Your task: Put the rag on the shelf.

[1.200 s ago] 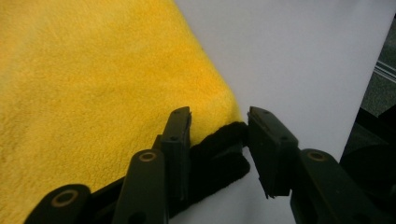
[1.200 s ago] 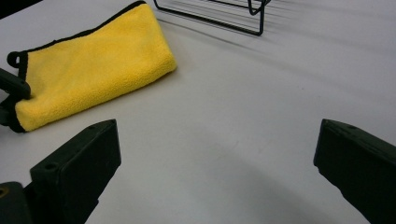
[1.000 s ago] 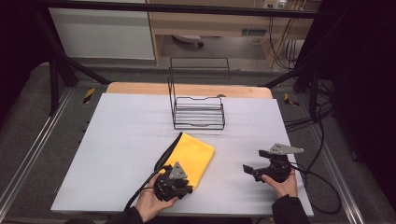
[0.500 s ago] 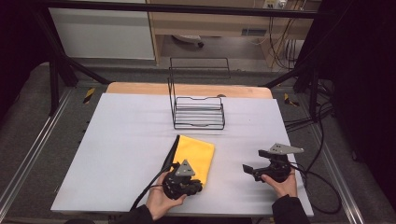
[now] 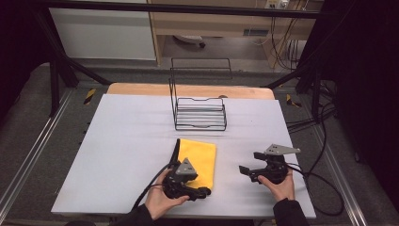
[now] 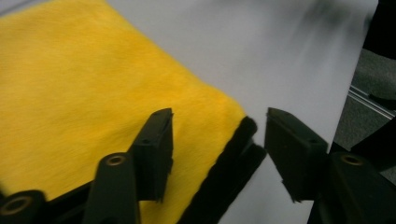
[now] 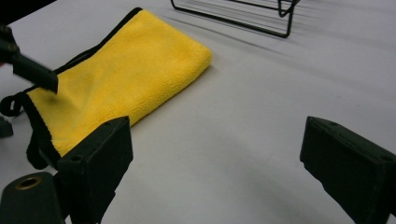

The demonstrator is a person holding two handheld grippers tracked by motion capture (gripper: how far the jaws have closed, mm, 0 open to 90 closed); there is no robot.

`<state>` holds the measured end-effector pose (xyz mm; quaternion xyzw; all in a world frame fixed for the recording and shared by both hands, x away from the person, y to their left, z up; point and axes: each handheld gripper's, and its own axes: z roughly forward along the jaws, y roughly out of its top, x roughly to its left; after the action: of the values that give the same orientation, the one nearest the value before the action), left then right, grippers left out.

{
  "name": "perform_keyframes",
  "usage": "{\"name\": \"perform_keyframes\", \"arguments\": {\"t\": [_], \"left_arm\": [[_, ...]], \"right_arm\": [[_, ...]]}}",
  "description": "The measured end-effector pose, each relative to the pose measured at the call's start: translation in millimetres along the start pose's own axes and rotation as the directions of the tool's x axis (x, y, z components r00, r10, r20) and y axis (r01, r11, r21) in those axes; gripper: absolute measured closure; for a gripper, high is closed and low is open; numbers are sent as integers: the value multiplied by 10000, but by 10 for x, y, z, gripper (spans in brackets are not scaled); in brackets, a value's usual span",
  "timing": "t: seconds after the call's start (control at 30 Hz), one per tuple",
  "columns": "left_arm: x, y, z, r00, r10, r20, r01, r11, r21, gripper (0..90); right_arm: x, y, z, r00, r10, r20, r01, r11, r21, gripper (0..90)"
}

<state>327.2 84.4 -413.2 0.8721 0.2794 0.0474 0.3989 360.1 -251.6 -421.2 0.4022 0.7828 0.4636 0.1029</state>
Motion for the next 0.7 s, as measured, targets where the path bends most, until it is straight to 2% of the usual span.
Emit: {"name": "perform_keyframes", "arguments": {"t": [0.1, 0.13, 0.2, 0.27, 0.3, 0.33, 0.4, 0.43, 0.5, 0.6, 0.7], "left_arm": [[199, -51, -186, 9986, -385, -353, 382, 9992, -93, 339], [274, -80, -234, 9967, -578, -568, 571, 9983, -126, 343], [423, -151, -306, 9912, -1022, -839, 1021, 9948, -55, 354], [525, -239, -342, 9869, -1247, -1020, 1263, 9919, 93, 388], [557, -287, -343, 9848, -1364, -1077, 1392, 9901, 193, 388], [580, -333, -338, 9837, -1419, -1108, 1460, 9888, 302, 397], [607, -411, -311, 9809, -1613, -1085, 1666, 9851, 424, 411], [613, -437, -296, 9800, -1666, -1086, 1725, 9839, 474, 425], [615, -468, -272, 9795, -1761, -978, 1814, 9822, 488, 437], [627, -481, -276, 9794, -1851, -805, 1897, 9804, 528, 485], [598, -516, -256, 9766, -2032, -701, 2074, 9766, 577, 522]], "right_arm": [[111, 24, 70, 9999, -137, -62, 138, 9998, 134, 139], [204, 41, 125, 9997, -207, -120, 211, 9994, 273, 167], [252, 43, 158, 9996, -248, -163, 253, 9992, 310, 175], [407, 42, 284, 9985, -369, -393, 393, 9974, 604, 192], [407, 42, 284, 9985, -369, -393, 393, 9974, 604, 192], [507, 40, 376, 9978, -414, -513, 452, 9960, 766, 206], [553, 43, 419, 9977, -390, -561, 439, 9951, 885, 207], [647, 35, 496, 9960, -228, -862, 301, 9960, 842, 242], [690, 32, 534, 9959, -246, -871, 324, 9955, 894, 247], [842, -19, 665, 9966, -195, -797, 286, 9929, 1150, 328], [893, -53, 714, 9977, -159, -658, 249, 9901, 1382, 373]]}}
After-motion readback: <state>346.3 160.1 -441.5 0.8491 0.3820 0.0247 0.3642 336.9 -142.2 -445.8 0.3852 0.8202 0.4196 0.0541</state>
